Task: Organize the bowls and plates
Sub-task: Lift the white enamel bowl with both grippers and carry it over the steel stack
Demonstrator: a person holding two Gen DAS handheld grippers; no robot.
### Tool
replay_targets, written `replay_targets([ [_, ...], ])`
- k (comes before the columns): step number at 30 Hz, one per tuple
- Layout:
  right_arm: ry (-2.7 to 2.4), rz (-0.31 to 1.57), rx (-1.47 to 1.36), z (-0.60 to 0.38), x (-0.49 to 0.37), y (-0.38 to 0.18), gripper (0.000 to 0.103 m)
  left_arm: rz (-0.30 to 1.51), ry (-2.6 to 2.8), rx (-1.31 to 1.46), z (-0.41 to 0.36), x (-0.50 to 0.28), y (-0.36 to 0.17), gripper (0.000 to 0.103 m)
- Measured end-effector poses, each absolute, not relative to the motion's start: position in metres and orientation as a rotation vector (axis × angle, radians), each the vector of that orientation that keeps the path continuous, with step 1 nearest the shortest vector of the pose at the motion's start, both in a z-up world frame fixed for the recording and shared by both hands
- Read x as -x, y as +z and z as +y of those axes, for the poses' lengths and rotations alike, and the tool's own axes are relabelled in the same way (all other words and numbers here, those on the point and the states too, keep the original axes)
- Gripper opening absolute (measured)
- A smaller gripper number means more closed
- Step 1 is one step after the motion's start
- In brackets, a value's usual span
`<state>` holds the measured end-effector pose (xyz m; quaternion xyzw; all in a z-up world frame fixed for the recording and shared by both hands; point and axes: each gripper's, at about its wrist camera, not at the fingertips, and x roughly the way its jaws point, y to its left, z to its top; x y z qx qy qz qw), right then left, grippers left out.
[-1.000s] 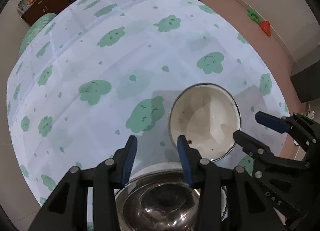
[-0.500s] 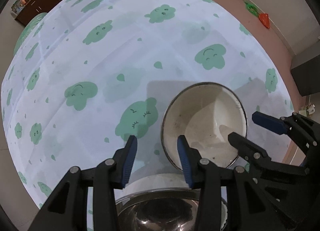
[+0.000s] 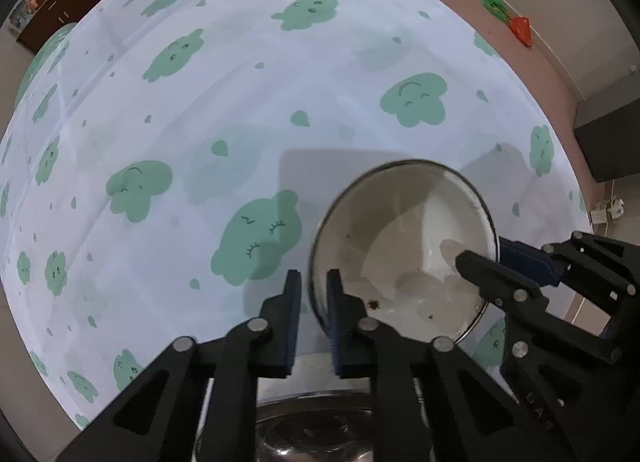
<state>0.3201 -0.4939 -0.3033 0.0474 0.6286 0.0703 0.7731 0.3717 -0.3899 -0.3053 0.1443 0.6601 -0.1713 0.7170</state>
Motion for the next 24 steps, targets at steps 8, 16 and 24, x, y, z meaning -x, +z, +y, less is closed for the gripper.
replay_targets([
  [8,0.147,1.349,-0.099,-0.494,-0.319,-0.297,0.013,1.446,-0.392,-0.306,-0.389,-0.37,-0.3,0.006],
  [16,0.148,1.345,-0.094,-0.494,-0.317,-0.289,0.012,1.423,-0.397,-0.294,-0.386,-0.368,-0.281,0.006],
  [24,0.151,1.316,-0.084,-0.492,-0.317,-0.266,0.012,1.384,-0.403,-0.281,-0.382,-0.367,-0.258,0.006],
])
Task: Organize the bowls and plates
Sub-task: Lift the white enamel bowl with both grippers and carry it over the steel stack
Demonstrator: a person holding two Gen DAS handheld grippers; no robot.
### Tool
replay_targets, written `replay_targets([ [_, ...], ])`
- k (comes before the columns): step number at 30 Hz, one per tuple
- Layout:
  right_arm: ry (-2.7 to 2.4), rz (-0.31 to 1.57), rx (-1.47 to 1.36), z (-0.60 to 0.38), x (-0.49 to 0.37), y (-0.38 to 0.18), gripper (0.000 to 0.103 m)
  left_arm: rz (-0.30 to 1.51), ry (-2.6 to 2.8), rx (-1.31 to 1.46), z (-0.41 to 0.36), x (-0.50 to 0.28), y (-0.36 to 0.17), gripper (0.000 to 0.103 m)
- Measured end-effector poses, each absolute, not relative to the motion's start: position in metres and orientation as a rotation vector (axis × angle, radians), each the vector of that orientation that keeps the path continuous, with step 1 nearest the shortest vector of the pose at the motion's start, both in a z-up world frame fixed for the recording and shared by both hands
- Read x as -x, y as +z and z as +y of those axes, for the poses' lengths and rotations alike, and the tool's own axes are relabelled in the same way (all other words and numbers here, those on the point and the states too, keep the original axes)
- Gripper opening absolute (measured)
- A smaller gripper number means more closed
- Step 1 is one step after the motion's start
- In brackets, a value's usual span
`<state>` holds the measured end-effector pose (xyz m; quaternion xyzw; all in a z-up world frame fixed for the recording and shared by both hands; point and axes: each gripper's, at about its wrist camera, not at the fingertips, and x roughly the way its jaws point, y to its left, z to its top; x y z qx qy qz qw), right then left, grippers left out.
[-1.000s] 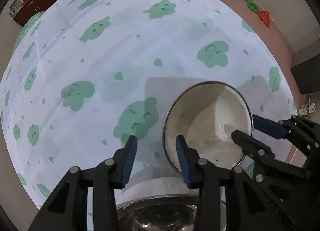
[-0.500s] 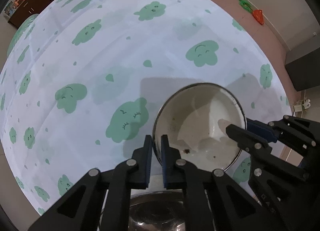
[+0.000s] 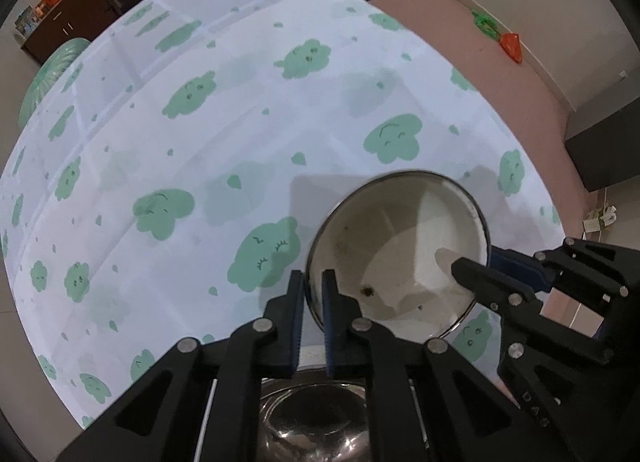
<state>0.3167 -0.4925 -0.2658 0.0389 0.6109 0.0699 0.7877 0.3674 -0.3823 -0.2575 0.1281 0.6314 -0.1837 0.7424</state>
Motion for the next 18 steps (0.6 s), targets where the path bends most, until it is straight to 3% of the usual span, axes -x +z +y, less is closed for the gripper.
replay_targets([
  [18,0.184,1.278,-0.055,-0.48,-0.306,-0.232,0.012,1.351,-0.384,-0.261,-0.368,-0.352,-0.225,0.006],
])
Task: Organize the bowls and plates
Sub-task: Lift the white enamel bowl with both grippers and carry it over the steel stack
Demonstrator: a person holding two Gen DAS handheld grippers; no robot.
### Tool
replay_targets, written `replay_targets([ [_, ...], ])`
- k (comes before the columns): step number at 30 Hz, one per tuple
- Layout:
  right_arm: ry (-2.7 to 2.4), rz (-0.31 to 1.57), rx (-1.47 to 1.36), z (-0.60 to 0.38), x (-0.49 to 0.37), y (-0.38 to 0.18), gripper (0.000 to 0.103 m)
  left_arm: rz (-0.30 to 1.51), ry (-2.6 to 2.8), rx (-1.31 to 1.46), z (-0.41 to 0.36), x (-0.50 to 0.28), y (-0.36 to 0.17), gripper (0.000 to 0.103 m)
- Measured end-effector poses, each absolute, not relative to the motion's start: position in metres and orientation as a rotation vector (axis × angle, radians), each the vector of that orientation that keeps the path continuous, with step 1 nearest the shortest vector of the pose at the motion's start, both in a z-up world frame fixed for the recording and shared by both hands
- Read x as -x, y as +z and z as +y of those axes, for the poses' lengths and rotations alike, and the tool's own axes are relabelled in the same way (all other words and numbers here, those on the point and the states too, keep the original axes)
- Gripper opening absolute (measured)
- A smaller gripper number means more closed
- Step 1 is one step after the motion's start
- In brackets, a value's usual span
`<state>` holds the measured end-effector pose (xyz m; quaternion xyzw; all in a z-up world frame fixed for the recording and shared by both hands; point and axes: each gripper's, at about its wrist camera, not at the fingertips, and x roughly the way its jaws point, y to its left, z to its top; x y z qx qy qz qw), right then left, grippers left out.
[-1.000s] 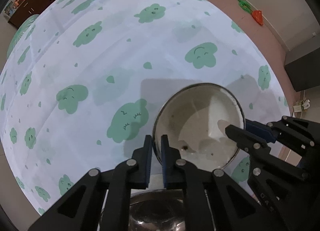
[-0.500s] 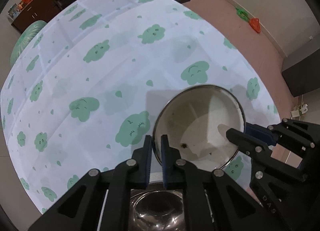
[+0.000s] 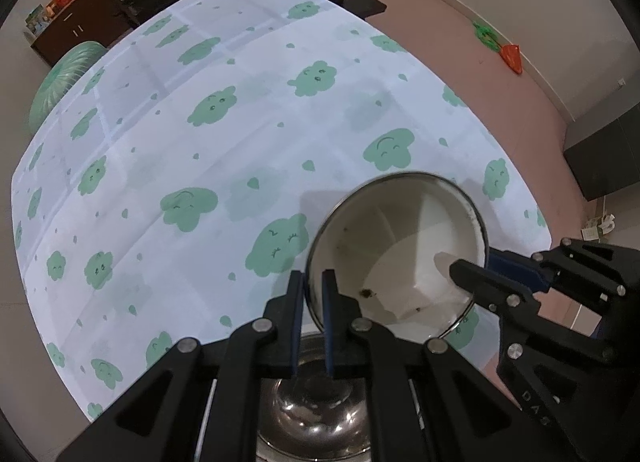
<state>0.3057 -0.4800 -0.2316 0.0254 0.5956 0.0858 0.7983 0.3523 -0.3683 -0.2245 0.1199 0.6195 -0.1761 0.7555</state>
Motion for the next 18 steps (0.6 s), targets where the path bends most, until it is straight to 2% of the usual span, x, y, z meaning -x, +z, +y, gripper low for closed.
replay_targets([
  [18,0.235,1.256,-0.023,-0.459,-0.286,-0.213,0.013,1.329,-0.353,-0.241,-0.344,-0.329,-0.204,0.006],
])
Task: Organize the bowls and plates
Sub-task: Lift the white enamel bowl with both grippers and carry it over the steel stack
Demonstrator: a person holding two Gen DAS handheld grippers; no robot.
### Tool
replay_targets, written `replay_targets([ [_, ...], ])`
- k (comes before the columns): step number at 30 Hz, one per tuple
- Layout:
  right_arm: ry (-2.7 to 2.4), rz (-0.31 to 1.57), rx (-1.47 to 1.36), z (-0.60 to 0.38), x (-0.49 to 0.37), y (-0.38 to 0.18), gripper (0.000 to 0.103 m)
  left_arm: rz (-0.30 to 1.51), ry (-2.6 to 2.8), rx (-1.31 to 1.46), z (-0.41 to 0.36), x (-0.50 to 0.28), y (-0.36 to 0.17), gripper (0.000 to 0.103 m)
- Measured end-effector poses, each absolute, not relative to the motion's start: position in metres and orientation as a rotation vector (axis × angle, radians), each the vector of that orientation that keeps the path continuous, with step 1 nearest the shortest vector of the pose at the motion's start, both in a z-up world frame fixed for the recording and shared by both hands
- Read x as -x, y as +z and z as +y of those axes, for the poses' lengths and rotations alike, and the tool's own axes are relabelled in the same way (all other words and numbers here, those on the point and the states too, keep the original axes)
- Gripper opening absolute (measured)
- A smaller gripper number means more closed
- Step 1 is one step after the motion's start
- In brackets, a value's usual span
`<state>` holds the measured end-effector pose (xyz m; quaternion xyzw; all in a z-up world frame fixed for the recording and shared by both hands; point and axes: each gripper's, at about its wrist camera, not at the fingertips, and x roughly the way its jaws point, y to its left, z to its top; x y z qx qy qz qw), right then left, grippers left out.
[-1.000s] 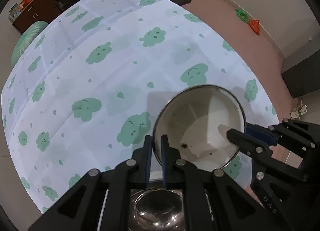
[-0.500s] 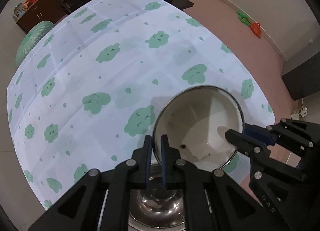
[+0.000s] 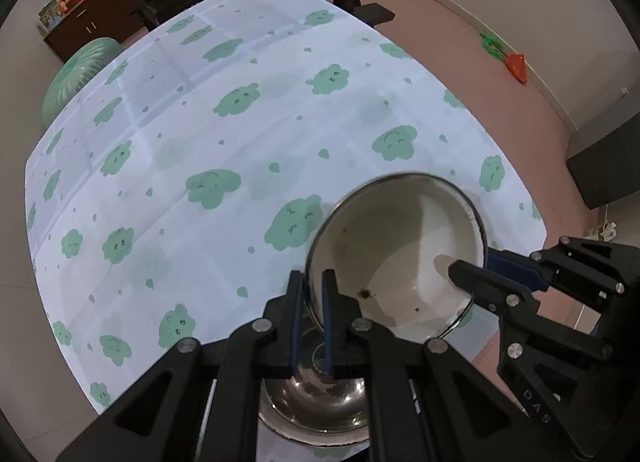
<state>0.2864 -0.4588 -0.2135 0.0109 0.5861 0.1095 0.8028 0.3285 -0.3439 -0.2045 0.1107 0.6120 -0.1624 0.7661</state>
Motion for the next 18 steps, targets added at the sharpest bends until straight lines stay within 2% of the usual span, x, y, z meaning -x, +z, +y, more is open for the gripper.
replay_targets([
  [18,0.28,1.272,0.014,-0.436,-0.266,-0.217,0.013,1.345,-0.314,-0.225,-0.324,-0.304,-0.208,0.006],
])
